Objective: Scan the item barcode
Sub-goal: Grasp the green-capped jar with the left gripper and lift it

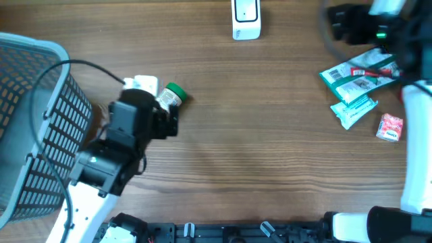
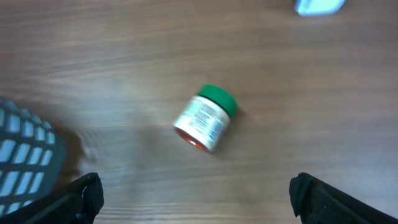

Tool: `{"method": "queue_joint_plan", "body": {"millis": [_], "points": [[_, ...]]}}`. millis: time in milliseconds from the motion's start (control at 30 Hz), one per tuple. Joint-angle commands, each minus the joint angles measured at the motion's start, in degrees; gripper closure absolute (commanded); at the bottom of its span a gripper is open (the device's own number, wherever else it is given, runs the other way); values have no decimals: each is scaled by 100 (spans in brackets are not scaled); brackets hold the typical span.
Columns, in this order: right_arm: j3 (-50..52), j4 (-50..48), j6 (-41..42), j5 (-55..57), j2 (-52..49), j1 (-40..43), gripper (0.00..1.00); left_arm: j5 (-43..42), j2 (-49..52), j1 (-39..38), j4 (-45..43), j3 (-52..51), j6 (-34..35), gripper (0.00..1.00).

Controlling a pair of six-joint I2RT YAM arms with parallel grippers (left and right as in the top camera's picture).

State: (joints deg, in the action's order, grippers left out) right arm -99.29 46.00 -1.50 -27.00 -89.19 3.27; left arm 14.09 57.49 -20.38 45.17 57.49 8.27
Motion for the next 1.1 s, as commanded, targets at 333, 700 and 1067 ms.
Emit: {"method": "queue_joint_plan", "body": {"millis": [333, 700, 1067], "points": [[144, -664, -581, -9, -2184, -2227, 29, -3545, -136, 3018, 249, -352, -546, 0], [144, -955, -433, -9, -2465, -2249, 42, -3567, 2343, 3014, -223, -380, -269, 96], [144, -2031, -186, -1268, -3657, -2778, 96, -2671, 2579, 2463, -1799, -1198, 1646, 96]]}}
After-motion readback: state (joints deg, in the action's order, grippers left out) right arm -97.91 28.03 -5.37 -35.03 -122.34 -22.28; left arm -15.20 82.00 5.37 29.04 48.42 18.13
